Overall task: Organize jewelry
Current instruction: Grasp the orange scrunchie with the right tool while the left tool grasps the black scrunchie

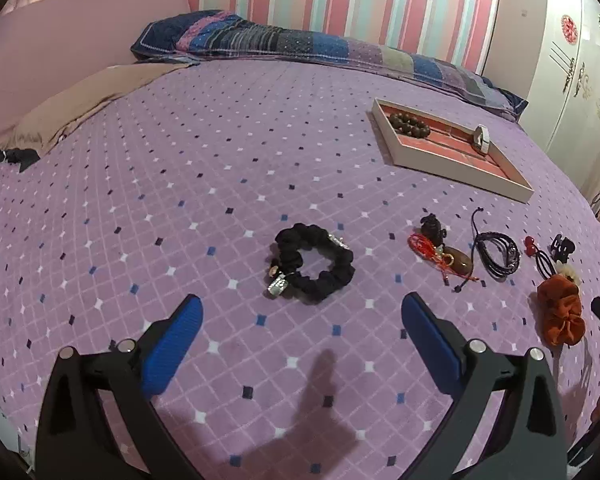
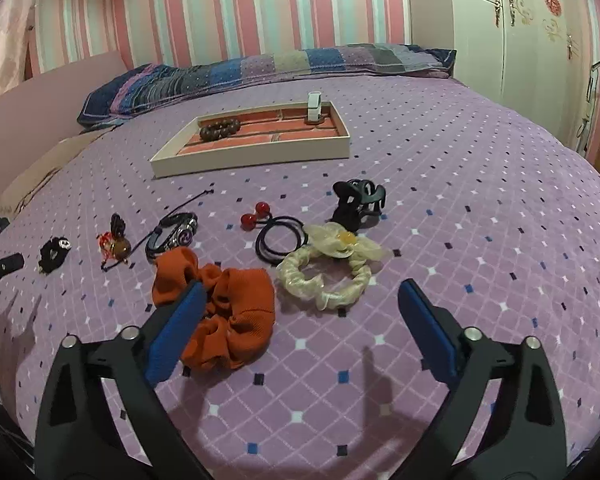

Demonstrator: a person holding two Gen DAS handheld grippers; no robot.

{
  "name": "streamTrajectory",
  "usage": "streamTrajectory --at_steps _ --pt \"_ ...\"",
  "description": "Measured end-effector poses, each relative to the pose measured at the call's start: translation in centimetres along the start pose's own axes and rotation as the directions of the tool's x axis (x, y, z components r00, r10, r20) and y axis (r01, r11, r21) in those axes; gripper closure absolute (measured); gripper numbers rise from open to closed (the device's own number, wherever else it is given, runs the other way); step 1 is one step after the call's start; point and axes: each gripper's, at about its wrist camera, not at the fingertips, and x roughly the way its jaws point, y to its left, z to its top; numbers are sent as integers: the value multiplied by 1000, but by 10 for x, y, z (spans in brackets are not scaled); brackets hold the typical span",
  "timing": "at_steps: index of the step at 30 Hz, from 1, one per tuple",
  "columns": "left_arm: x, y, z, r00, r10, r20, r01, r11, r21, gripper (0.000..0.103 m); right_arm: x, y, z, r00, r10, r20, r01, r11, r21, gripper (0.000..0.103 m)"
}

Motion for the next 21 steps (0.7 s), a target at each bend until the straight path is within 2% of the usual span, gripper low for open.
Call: streamTrajectory --at_steps 12,17,21 --pt "28 12 16 1000 17 -14 -17 1000 -19 6 27 18 -13 996 24 -84 -27 999 -36 26" --pt "45 18 21 1000 3 -30 -4 1000 -21 6 37 23 -13 995 27 -100 -32 999 -43 37" --pt "61 22 20 998 6 -56 -7 1000 -21 7 44 27 -17 992 43 -116 -49 998 -49 51"
